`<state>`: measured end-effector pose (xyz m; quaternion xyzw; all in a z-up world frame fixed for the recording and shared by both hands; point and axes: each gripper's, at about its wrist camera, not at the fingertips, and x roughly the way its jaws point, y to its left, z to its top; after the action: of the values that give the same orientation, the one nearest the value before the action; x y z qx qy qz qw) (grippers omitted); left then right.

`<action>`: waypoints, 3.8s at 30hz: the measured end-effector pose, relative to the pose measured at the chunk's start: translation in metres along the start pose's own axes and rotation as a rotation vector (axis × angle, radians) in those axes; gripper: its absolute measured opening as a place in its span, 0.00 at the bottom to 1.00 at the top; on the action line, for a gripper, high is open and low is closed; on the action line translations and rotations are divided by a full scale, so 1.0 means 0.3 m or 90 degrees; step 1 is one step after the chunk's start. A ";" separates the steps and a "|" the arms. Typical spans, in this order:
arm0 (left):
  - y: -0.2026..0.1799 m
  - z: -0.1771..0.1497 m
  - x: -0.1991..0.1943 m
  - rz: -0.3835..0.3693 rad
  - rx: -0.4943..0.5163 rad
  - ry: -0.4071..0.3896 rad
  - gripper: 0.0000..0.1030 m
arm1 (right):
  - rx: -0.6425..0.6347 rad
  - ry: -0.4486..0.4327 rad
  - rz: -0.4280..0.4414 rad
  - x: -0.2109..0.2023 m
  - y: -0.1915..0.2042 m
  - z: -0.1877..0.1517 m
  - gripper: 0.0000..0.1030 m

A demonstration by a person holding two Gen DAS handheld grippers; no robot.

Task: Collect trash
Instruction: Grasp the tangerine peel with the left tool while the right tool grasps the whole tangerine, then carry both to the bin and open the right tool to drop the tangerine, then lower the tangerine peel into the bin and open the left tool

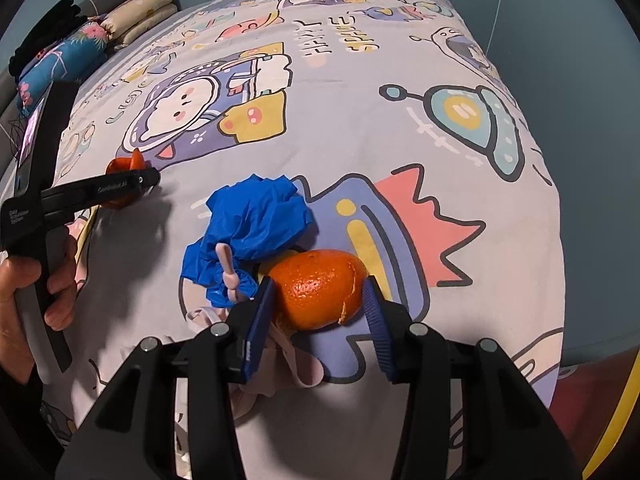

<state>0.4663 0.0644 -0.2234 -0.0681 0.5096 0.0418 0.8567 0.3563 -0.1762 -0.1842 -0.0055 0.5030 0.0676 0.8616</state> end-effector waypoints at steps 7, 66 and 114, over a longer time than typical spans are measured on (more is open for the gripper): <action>-0.005 -0.006 -0.015 0.017 -0.007 -0.002 0.34 | 0.022 -0.009 0.016 -0.020 -0.011 0.001 0.37; -0.601 -0.301 -0.585 -0.173 0.227 -0.068 0.31 | 0.159 -0.125 -0.030 -0.577 -0.502 -0.245 0.26; -1.360 -0.702 -0.644 -0.351 0.445 0.024 0.59 | 0.373 -0.201 -0.185 -0.957 -1.036 -0.624 0.20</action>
<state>0.2490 -0.3723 -0.1225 0.0916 0.4712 -0.3645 0.7979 0.0927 -0.5305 -0.0457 0.1802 0.3557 -0.2027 0.8944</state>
